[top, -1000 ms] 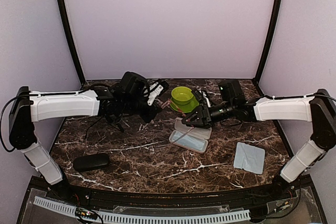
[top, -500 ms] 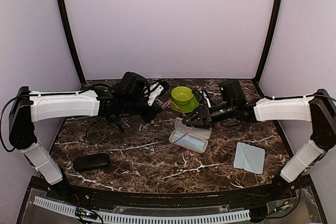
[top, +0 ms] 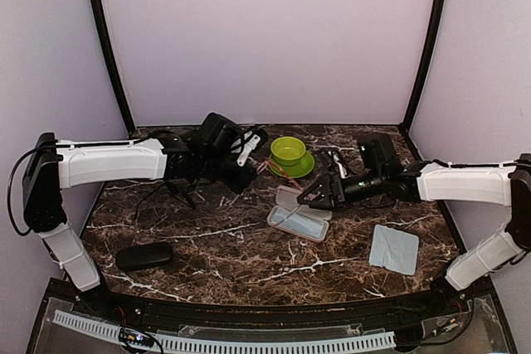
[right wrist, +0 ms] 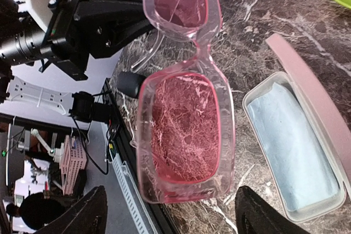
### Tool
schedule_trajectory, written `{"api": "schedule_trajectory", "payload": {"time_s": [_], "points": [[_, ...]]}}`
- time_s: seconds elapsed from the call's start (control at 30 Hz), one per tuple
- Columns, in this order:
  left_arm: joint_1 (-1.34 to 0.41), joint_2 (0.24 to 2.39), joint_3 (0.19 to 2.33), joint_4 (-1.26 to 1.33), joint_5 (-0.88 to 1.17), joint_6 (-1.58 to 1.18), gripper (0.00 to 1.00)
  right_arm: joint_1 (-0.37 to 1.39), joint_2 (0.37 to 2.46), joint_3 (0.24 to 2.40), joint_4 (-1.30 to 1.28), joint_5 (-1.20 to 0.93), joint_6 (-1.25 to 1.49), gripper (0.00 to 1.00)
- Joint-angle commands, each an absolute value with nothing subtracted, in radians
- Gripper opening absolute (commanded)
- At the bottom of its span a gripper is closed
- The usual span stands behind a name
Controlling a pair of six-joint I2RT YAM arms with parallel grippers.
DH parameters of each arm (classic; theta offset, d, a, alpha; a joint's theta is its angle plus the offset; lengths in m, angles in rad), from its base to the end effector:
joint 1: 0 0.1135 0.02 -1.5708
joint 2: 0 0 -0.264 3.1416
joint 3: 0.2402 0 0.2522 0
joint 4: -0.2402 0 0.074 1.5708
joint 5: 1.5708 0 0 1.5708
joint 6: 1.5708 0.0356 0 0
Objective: Organize the sunglasses
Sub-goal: Fold the left temple of the sunglasses with the sunglasses.
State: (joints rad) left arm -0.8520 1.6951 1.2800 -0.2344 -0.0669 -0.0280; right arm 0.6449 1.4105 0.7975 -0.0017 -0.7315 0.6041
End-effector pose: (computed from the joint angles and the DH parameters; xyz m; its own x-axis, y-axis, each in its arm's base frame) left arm 0.2575 -0.2907 0.2653 -0.4181 0.4355 -0.7972 0.7044 0.7095 0.0181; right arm 0.2213 0.1962 0.2243 -0.8811 -0.1338 -0.4535 -0.4653 0.4164 0.7811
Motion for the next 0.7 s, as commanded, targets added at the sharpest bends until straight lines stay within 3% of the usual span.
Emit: {"api": "schedule_trajectory", "payload": {"time_s": [0.0, 0.27, 0.67], "points": [[-0.856, 1.731, 1.359, -0.315, -0.078, -0.131, 0.00, 0.645, 1.318, 0.762, -0.030, -0.606, 0.602, 0.77], [-0.856, 1.791, 1.444, -0.387, -0.059, -0.223, 0.00, 0.745, 1.304, 0.725, 0.008, -0.401, 0.648, 0.51], [-0.857, 1.799, 1.456, -0.391, -0.024, -0.259, 0.00, 0.805, 1.358, 0.685, 0.193, -0.340, 0.735, 0.30]]}}
